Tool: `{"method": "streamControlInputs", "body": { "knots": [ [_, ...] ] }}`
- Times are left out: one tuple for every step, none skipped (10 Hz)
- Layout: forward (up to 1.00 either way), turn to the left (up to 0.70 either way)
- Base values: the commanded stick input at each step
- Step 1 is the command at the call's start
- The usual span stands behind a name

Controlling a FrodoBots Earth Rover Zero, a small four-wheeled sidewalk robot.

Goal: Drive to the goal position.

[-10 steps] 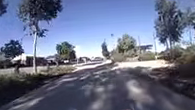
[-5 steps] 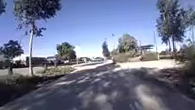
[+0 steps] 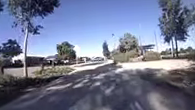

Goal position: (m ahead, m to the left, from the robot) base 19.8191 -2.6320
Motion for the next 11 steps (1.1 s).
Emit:
{"method": "streamControlInputs", "body": {
  "knots": [
    [1.0,0.0],
    [1.0,0.0],
    [1.0,0.0],
    [1.0,0.0],
    [1.0,0.0],
    [1.0,0.0],
    [1.0,0.0],
    [1.0,0.0],
    [1.0,0.0],
    [1.0,0.0],
    [1.0,0.0]
  ]
}}
